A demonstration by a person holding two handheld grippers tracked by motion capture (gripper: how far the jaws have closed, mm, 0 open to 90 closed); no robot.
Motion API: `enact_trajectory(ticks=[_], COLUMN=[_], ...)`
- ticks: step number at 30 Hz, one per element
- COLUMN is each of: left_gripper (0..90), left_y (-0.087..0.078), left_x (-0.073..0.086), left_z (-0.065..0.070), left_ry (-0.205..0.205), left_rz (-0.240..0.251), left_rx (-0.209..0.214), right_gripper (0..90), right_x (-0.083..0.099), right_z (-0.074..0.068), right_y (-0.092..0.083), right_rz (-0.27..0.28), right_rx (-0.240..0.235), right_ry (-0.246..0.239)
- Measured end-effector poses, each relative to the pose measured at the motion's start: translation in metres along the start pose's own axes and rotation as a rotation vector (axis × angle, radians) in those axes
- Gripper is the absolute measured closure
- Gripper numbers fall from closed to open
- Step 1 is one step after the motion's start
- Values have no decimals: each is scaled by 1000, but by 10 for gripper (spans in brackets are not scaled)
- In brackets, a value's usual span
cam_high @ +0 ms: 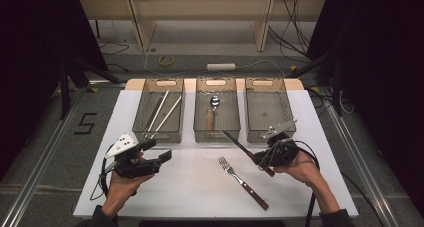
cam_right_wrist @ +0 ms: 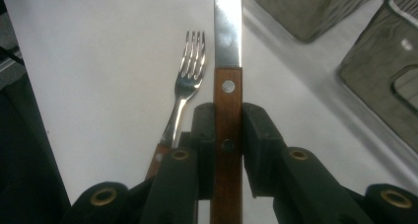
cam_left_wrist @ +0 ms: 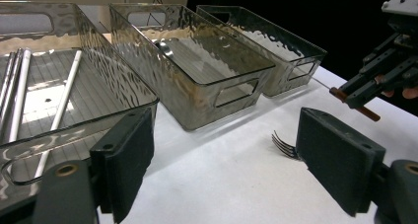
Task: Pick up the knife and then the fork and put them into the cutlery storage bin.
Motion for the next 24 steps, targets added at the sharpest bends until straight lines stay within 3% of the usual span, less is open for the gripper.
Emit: enact_trajectory(ticks=[12,24], left_gripper=[220,219], left_y=[-4,-5], left_x=[-3,-4], left_z=[-4,-8], left_ry=[-5,7], left_rz=[25,28], left_rx=[-12,-23], right_gripper=[774,774], right_x=[-30,-59], right_z=[27,64], right_y=[-20,-26], right_rz=[102,135], right_rx=[25,81], right_ry=[73,148])
Point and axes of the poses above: each handheld gripper's, and its own axes: y roughly forward along the jaws, x roughly out of its underside, z roughly to its right, the point moved 9 cm from there along y, roughly forward along the jaws, and after that the axes turned 7 degrees about x, right-handed, at the moved point
